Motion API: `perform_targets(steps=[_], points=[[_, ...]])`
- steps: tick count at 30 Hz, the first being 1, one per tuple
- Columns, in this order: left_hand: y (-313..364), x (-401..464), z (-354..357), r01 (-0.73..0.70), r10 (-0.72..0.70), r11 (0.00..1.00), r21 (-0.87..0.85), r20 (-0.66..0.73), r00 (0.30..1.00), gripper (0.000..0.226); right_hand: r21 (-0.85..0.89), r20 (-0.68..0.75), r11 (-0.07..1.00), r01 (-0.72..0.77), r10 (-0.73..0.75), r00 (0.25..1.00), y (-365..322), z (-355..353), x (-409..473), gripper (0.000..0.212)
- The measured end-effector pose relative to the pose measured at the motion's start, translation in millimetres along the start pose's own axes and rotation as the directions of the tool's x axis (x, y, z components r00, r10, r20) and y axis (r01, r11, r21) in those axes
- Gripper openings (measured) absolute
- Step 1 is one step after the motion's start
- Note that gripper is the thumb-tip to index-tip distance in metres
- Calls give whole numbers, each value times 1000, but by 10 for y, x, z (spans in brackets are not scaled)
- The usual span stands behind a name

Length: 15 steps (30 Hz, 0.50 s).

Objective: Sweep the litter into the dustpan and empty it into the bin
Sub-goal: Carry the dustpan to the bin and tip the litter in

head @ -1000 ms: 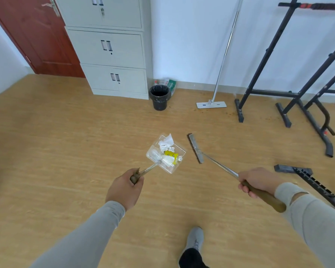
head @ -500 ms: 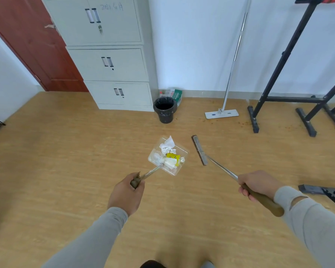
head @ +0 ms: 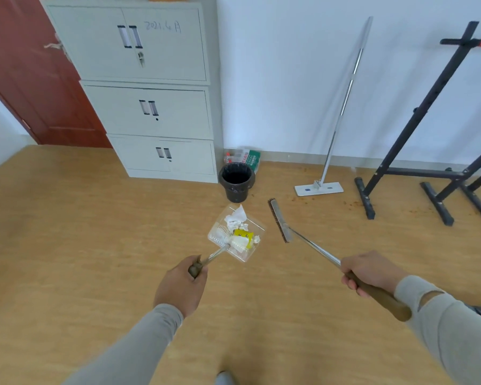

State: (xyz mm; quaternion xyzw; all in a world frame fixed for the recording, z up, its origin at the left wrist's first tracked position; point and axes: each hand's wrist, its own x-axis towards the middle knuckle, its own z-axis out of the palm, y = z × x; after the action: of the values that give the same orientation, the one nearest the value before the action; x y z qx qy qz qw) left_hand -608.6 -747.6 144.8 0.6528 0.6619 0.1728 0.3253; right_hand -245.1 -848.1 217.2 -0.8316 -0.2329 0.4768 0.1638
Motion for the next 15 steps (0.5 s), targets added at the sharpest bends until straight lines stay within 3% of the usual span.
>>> perform_targets(steps=[15], points=[[541, 2111, -268, -111, 110, 988, 109, 16, 994, 31, 197, 44, 980, -41, 33, 998, -1541, -75, 1109, 16]])
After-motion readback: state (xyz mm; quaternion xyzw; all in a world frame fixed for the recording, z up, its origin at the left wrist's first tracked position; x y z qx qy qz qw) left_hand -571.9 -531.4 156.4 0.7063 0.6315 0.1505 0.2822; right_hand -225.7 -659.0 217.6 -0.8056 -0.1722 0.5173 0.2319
